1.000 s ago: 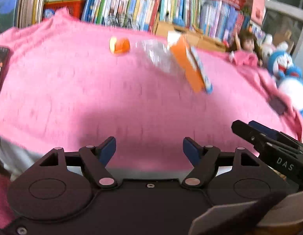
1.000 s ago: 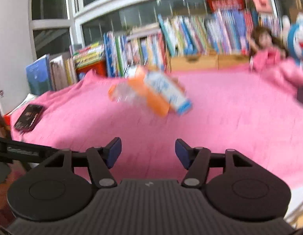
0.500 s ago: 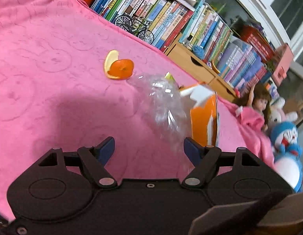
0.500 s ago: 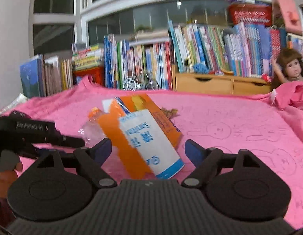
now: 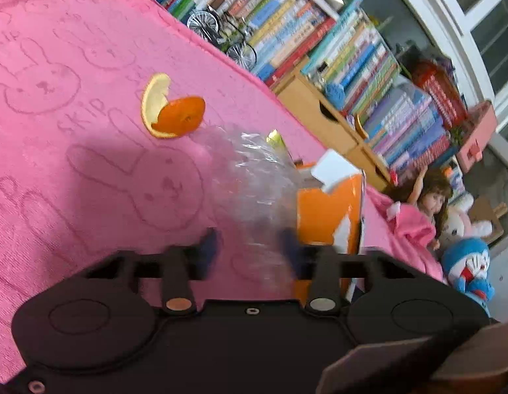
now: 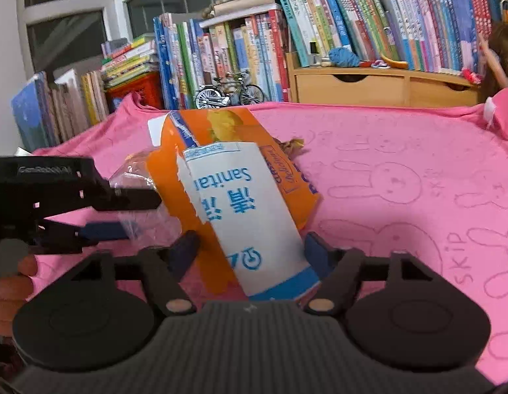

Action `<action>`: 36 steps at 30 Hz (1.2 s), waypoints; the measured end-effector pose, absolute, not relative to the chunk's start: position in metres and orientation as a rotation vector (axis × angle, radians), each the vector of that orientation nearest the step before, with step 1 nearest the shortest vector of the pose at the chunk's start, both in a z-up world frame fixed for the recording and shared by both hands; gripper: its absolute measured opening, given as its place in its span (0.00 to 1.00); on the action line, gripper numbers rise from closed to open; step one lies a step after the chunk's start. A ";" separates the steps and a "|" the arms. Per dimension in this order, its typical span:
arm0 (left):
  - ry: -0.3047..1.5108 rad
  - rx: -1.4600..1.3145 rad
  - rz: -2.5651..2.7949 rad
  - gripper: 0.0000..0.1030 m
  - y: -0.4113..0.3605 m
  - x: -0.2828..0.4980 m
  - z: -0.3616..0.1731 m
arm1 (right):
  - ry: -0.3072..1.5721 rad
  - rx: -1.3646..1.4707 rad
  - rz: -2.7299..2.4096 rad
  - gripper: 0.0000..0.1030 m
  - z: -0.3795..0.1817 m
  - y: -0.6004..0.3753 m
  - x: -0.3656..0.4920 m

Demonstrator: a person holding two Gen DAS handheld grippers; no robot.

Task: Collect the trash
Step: 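Grasp the clear plastic bag with the left gripper while the right gripper grasps the white sanitary bag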

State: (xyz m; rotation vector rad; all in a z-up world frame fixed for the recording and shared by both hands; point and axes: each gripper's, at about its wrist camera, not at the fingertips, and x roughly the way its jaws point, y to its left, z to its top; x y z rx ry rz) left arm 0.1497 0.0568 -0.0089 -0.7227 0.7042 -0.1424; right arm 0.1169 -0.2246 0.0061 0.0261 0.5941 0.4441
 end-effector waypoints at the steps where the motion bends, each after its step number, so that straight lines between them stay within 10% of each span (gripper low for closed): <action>1: 0.701 -0.711 -0.151 0.21 0.055 0.145 -0.007 | 0.588 0.025 0.440 0.58 0.007 -0.225 0.115; 21: 0.515 -0.414 -0.182 0.13 0.048 0.002 0.049 | 0.545 0.100 0.399 0.34 0.023 -0.253 0.037; 24: 0.516 -0.417 -0.161 0.30 0.054 -0.018 0.044 | 0.531 0.061 0.400 0.45 0.022 -0.249 0.025; 26: 0.506 -0.402 -0.133 0.59 0.055 -0.027 0.040 | 0.517 0.026 0.378 0.65 0.019 -0.247 0.021; 36: 0.463 -0.487 0.031 0.86 0.073 -0.031 0.024 | 0.515 -0.068 0.315 0.82 0.000 -0.240 0.006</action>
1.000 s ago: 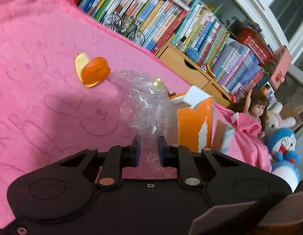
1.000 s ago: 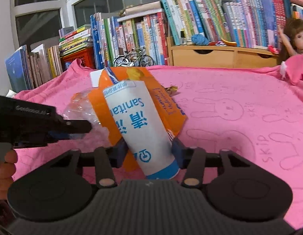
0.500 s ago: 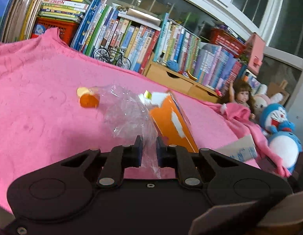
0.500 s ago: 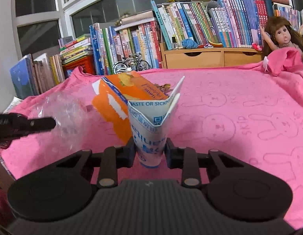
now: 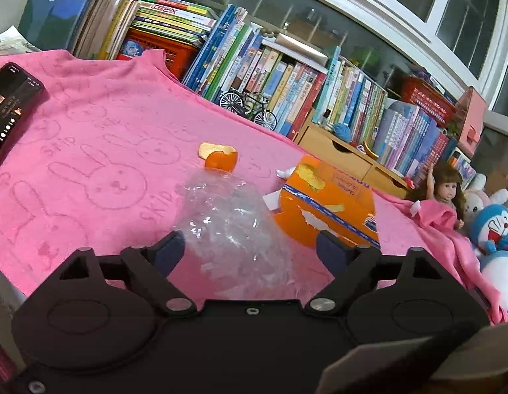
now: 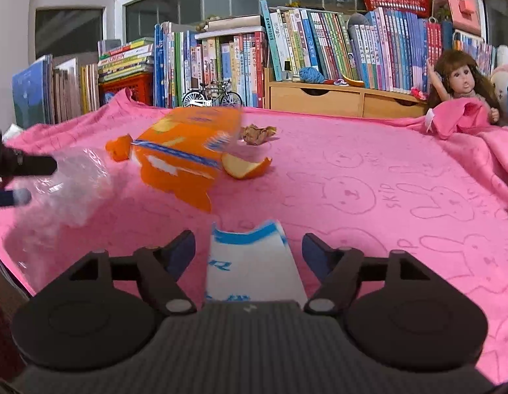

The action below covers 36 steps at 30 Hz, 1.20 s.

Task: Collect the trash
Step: 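Grasp the clear plastic bag with the left gripper while the right gripper grasps the white sanitary bag, then lower both bags into the black bin and open both grippers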

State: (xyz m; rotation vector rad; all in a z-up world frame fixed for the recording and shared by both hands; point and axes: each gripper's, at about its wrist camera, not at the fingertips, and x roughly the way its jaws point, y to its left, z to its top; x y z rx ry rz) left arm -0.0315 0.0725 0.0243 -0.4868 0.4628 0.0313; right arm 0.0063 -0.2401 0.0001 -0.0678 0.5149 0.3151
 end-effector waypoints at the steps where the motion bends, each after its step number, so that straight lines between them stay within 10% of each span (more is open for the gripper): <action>1: 0.463 -0.485 0.025 0.87 0.073 -0.030 0.022 | 0.515 -0.075 0.316 0.83 -0.001 -0.240 0.004; 8: 0.540 -0.477 0.027 0.89 0.063 -0.002 0.005 | 0.533 -0.092 0.323 0.83 -0.008 -0.240 -0.004; 12: 0.553 -0.398 0.033 0.68 0.052 0.008 0.000 | 0.515 -0.086 0.313 0.59 -0.008 -0.240 -0.010; 19: 0.527 -0.332 0.004 0.60 0.042 -0.006 0.012 | 0.480 -0.020 0.283 0.36 0.003 -0.246 -0.020; 36: 0.506 -0.214 -0.138 0.60 0.024 -0.111 0.040 | 0.462 0.138 0.396 0.34 0.015 -0.235 -0.080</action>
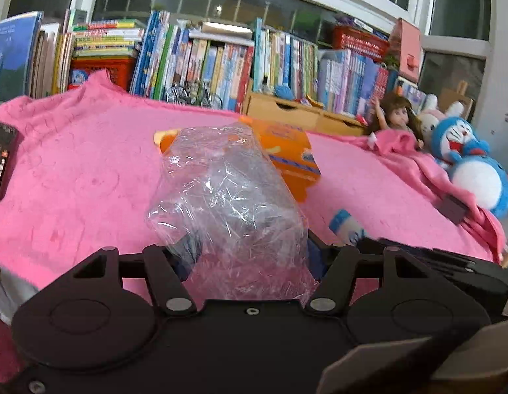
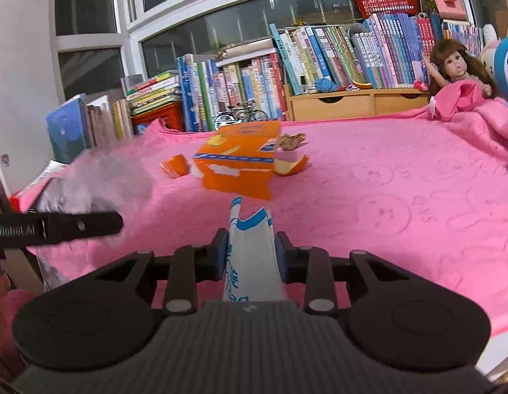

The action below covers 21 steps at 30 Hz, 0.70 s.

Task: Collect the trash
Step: 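Lower both bags into the black bin and open both grippers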

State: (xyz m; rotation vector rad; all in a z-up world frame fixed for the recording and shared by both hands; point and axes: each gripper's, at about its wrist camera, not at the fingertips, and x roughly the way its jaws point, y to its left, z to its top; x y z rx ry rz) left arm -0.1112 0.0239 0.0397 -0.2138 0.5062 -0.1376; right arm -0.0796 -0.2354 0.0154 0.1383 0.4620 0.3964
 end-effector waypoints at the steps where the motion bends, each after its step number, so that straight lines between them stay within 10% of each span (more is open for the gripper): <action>1: 0.516 -0.216 -0.141 0.60 0.025 -0.117 0.039 | 0.462 0.146 0.401 0.34 0.015 -0.235 -0.085; 21: 0.788 -0.103 -0.201 0.58 0.014 -0.164 -0.007 | 0.647 0.230 0.399 0.34 -0.031 -0.224 -0.142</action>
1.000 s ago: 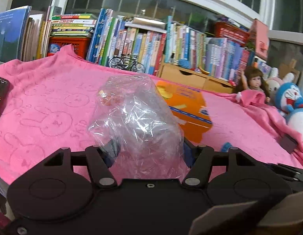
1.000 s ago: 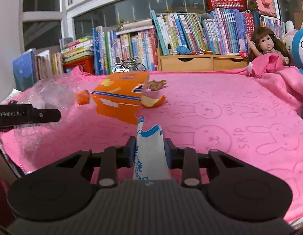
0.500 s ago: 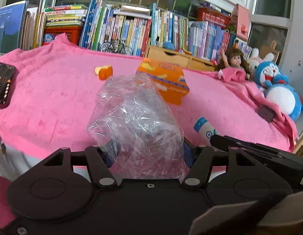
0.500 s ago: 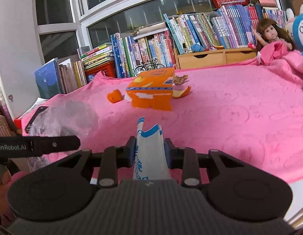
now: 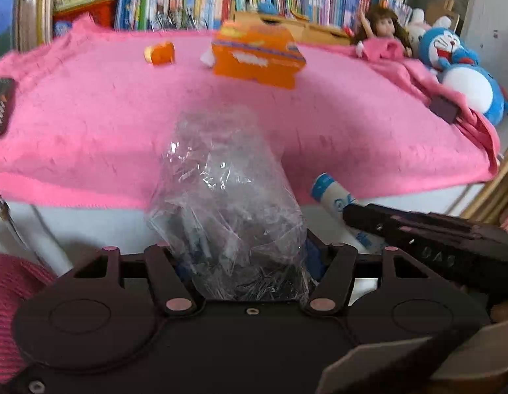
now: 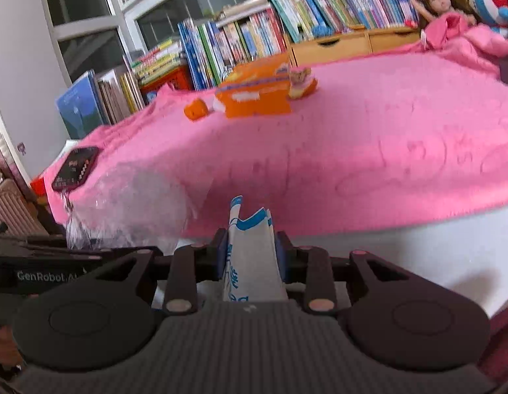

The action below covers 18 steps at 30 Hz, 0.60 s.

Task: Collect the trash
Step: 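Lower both bags into the black bin and open both grippers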

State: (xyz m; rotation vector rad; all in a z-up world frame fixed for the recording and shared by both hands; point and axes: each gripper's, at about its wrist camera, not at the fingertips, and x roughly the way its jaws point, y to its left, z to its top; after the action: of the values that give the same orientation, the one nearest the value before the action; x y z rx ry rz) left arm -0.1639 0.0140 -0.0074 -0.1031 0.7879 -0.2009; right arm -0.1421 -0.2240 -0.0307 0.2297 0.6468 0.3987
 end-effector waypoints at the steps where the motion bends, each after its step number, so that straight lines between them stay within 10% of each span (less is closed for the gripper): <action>1: 0.812 -0.121 -0.207 0.57 0.014 -0.162 -0.010 | 0.662 0.232 0.395 0.34 -0.035 -0.224 -0.143; 18: 1.121 -0.180 -0.201 0.49 0.021 -0.149 -0.075 | 0.855 0.270 0.326 0.35 -0.092 -0.222 -0.137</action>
State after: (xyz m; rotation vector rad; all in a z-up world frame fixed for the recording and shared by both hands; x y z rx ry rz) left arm -0.1491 0.0211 -0.0753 -0.1798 1.1212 -0.2013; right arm -0.1370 -0.2216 -0.0916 0.2703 0.8545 0.3259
